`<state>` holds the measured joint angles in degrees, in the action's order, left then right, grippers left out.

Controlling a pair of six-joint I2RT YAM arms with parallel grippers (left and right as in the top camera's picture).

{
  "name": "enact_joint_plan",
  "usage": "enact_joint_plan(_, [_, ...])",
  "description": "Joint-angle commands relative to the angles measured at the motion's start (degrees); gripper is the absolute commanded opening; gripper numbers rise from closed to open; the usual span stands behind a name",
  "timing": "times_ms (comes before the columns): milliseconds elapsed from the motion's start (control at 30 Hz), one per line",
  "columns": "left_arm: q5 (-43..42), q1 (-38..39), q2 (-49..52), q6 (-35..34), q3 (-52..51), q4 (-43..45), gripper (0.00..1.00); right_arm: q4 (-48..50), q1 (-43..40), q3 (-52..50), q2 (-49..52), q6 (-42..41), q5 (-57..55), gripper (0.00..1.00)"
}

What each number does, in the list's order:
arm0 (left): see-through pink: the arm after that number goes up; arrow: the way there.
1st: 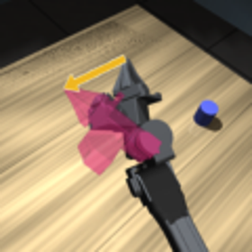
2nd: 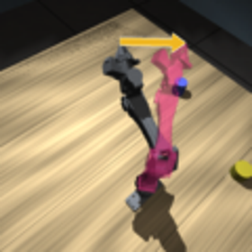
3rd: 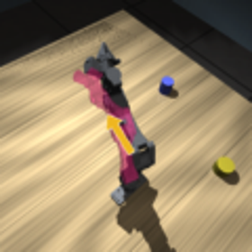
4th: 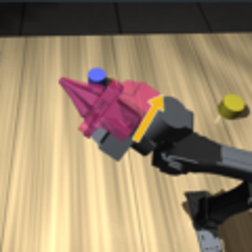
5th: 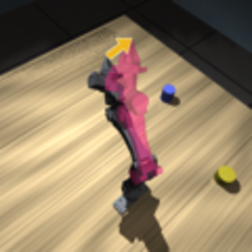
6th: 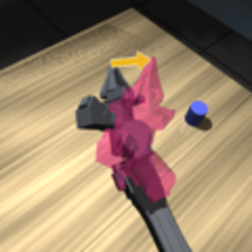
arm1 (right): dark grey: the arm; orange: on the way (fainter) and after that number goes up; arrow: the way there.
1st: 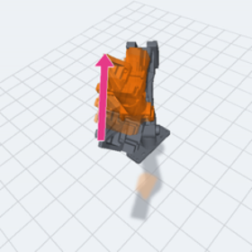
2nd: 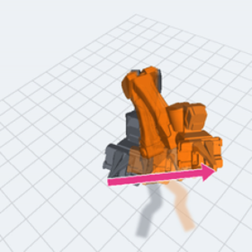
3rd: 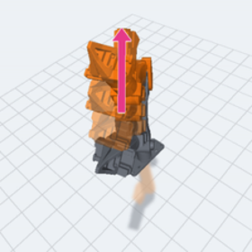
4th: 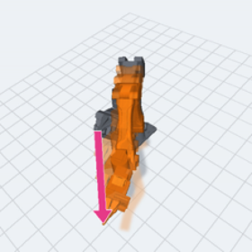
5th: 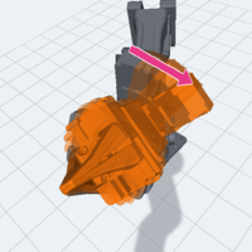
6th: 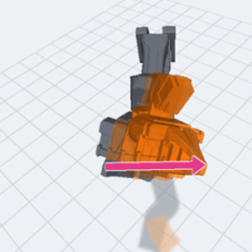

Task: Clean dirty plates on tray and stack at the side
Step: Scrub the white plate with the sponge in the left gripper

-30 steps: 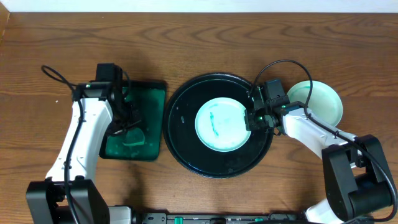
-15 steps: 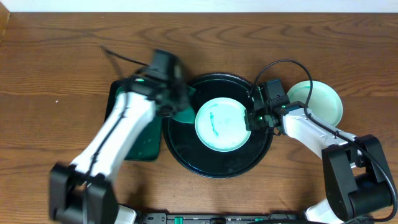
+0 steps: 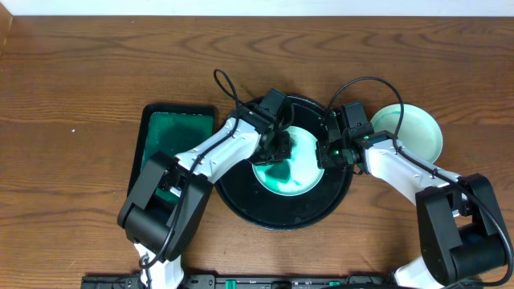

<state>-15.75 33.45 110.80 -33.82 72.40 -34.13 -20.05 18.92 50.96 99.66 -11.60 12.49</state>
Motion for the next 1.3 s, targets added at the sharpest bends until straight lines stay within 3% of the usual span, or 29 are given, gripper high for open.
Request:
enact_joint_plan(0, [13.97, -0.59, 0.79, -2.95, -0.11, -3.89, 0.07, -0.63, 0.81, -0.07, 1.51, -0.17, 1.03, 0.01])
enact_joint_plan(133, [21.44, -0.61, 0.79, -2.58, -0.11, -6.82, 0.07, -0.63, 0.81, -0.07, 1.51, -0.15, 1.03, 0.01])
enact_joint_plan(267, [20.65, -0.63, 0.81, -1.81, -0.11, -5.18, 0.07, -0.59, 0.81, -0.07, 1.51, -0.15, 1.03, 0.01])
enact_joint_plan(600, [-16.72, 1.49, 4.24, 0.74, -0.13, 9.94, 0.07, -0.57, 0.81, -0.07, 1.51, -0.15, 1.03, 0.01])
enact_joint_plan(800, [-21.75, 3.69, 4.92, 0.76, -0.13, 10.51, 0.07, -0.57, 0.81, -0.07, 1.51, -0.15, 1.05, 0.01])
enact_joint_plan(1067, [-19.45, 3.58, 4.87, 0.68, -0.13, 3.89, 0.07, -0.66, 0.81, -0.07, 1.51, -0.15, 1.05, 0.01])
enact_joint_plan(1267, [4.61, 1.92, 2.80, -3.74, 0.22, -6.10, 0.07, -0.66, 0.81, -0.07, 1.51, -0.15, 1.05, 0.01])
